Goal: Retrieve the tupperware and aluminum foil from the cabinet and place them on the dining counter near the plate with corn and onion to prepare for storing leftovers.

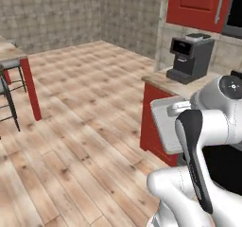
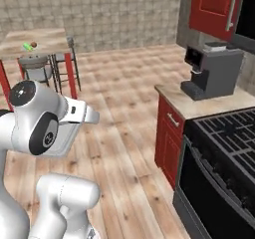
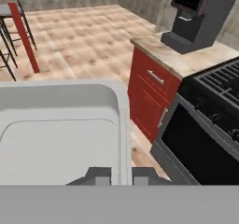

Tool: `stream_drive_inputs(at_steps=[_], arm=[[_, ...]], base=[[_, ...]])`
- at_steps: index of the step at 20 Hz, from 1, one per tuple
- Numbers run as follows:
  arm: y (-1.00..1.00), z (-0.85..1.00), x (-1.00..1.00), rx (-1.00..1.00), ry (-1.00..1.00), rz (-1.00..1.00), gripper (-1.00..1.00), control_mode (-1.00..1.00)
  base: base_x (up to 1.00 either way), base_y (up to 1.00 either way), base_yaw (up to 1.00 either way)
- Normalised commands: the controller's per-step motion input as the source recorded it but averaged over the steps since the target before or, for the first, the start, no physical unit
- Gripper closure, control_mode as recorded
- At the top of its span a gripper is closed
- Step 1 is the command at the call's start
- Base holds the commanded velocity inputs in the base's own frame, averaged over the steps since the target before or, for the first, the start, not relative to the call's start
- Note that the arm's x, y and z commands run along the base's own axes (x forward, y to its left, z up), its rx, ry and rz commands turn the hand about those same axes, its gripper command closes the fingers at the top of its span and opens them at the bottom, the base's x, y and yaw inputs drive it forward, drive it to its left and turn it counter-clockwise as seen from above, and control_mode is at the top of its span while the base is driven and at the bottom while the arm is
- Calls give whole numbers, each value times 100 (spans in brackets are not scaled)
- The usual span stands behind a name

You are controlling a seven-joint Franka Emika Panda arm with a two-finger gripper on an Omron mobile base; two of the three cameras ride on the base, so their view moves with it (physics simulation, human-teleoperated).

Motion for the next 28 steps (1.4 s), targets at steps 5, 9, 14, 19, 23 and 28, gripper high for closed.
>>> stream_drive_inputs(at_steps=[5, 9, 14, 19, 23, 28], arm=[[0, 0, 0, 0, 0, 0, 100, 100], [0, 0, 0, 0, 0, 0, 100, 100], [0, 0, 0, 0, 0, 0, 100, 100], [0, 0, 0, 0, 0, 0, 100, 100], [0, 0, 0, 0, 0, 0, 100, 100], [0, 0, 0, 0, 0, 0, 100, 100]], base=[[90, 25, 56], [100, 1, 50], [100, 0, 46], [100, 0, 35], [100, 0, 22], [100, 0, 16]])
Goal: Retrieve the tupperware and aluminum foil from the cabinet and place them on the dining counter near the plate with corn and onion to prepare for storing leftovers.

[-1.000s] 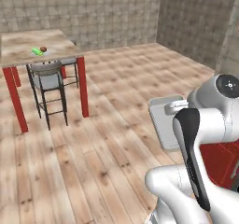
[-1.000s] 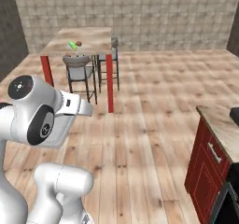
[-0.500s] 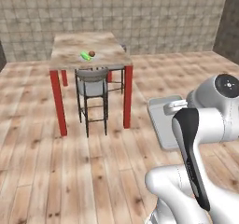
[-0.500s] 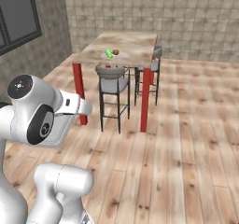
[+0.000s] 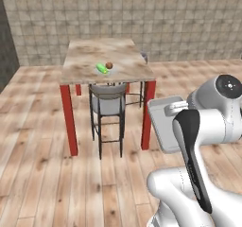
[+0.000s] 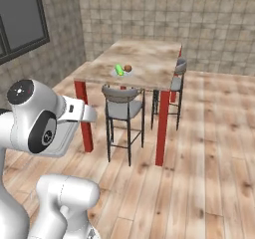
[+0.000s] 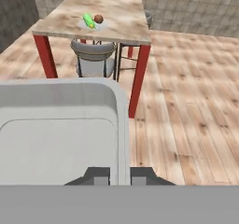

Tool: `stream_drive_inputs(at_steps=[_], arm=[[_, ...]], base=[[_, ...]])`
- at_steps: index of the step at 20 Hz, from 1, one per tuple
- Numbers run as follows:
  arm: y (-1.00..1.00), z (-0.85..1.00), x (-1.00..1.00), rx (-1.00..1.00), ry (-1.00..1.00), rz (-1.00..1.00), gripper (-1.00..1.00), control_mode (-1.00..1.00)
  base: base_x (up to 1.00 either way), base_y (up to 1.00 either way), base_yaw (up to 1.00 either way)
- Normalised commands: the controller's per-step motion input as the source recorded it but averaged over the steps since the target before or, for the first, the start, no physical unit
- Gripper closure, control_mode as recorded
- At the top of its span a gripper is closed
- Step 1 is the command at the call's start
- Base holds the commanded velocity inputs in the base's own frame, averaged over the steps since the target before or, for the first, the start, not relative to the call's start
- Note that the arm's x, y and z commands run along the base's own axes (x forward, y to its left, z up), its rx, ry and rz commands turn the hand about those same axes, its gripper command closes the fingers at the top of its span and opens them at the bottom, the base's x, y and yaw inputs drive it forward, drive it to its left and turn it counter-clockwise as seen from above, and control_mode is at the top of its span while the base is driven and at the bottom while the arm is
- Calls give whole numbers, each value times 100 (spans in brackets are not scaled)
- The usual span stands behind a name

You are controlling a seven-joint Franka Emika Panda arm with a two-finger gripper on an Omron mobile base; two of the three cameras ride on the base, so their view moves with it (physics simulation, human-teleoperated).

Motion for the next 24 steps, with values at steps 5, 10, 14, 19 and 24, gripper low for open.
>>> stream_drive_inputs(at_steps=[5, 10, 14, 19, 24], arm=[[0, 0, 0, 0, 0, 0, 100, 100], [0, 0, 0, 0, 0, 0, 100, 100], [0, 0, 0, 0, 0, 0, 100, 100], [0, 0, 0, 0, 0, 0, 100, 100], [0, 0, 0, 0, 0, 0, 100, 100]], base=[[100, 0, 8], [100, 0, 4], [100, 1, 2], [100, 8, 0], [95, 21, 0]])
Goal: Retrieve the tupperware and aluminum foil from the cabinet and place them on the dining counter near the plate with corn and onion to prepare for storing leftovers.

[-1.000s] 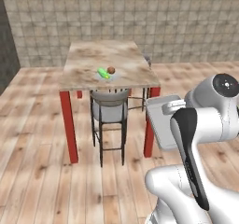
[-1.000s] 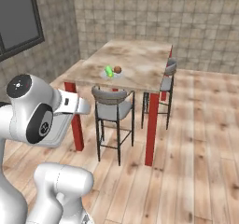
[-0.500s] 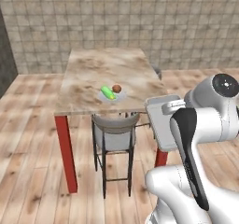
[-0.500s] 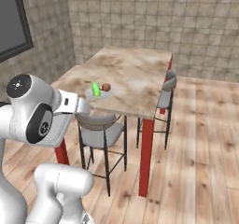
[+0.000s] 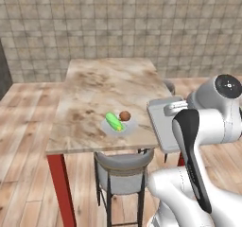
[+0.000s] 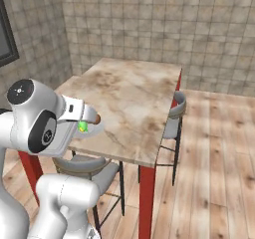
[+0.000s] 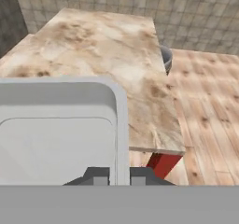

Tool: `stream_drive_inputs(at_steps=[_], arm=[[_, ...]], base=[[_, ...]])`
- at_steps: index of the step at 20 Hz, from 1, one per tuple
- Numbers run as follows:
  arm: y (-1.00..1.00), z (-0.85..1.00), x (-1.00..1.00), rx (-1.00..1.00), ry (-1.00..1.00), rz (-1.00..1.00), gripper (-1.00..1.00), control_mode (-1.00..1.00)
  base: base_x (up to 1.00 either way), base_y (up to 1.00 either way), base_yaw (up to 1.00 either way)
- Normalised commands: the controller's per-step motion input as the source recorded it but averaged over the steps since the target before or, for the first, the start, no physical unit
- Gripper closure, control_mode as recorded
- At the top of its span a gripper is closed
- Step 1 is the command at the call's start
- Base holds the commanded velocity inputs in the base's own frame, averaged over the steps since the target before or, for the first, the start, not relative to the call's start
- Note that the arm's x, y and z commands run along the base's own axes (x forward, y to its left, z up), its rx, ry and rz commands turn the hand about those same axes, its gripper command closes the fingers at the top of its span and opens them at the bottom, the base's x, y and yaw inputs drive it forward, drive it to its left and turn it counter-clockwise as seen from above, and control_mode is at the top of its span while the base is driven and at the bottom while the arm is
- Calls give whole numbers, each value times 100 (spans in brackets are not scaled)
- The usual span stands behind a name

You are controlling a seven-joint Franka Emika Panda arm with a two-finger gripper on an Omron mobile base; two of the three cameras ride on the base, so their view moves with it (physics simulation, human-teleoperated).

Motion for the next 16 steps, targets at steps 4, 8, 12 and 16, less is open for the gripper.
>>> stream_drive_inputs(at_steps=[4, 8, 12, 16], arm=[[0, 0, 0, 0, 0, 0, 100, 100], [16, -10, 28, -4, -2, 0, 100, -100], [44, -27, 38, -9, -1, -1, 100, -100], [51, -39, 18, -8, 0, -1, 100, -100]], base=[[75, 36, 0], [31, 18, 0], [0, 0, 0], [0, 0, 0]])
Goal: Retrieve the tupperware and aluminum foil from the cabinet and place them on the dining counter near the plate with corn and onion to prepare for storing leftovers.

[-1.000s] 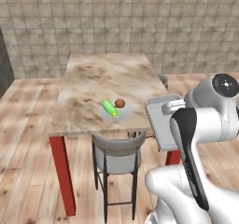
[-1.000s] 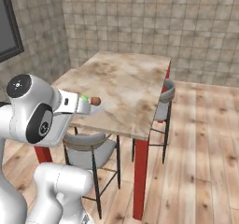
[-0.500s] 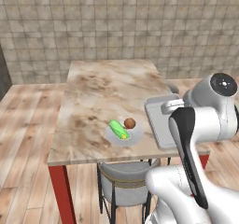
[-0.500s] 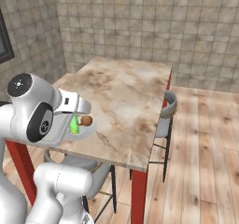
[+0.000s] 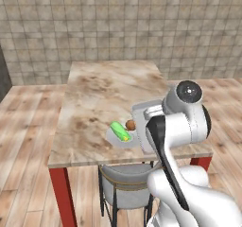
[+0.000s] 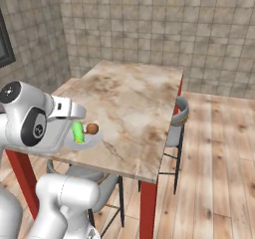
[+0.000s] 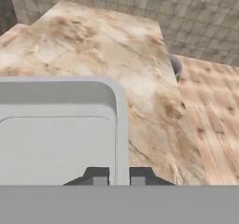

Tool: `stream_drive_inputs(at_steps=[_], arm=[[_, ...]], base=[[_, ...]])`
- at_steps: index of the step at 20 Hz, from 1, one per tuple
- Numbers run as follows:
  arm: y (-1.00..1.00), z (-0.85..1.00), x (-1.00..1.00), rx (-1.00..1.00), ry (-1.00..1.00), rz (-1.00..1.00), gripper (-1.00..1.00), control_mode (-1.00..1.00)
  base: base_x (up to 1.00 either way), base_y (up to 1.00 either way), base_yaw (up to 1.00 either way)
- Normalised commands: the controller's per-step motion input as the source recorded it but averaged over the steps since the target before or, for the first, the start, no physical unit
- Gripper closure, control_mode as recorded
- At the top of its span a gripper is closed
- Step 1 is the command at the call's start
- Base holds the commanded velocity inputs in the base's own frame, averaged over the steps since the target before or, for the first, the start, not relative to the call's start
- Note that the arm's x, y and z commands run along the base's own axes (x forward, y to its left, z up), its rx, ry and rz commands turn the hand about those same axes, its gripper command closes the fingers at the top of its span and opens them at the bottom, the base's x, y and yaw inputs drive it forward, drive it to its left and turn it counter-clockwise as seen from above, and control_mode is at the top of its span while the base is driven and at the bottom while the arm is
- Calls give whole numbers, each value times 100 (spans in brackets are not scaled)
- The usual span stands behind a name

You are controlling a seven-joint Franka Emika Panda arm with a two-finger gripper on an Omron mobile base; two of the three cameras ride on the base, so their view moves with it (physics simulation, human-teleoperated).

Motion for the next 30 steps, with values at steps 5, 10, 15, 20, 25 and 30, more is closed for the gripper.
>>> stream_drive_inputs(at_steps=[5, 10, 15, 20, 25, 30], arm=[[53, -40, 25, -7, 0, -1, 100, -100], [60, -40, 42, -1, 0, 0, 100, -100], [51, -28, 56, 0, 2, 0, 100, -100], [42, -18, 59, 2, 8, 0, 100, -100], [47, -17, 57, 6, 16, 0, 100, -100], [42, -18, 61, 9, 22, 0, 100, -100]], base=[[0, 0, 0], [0, 0, 0], [0, 0, 0], [0, 0, 0], [0, 0, 0], [0, 0, 0]])
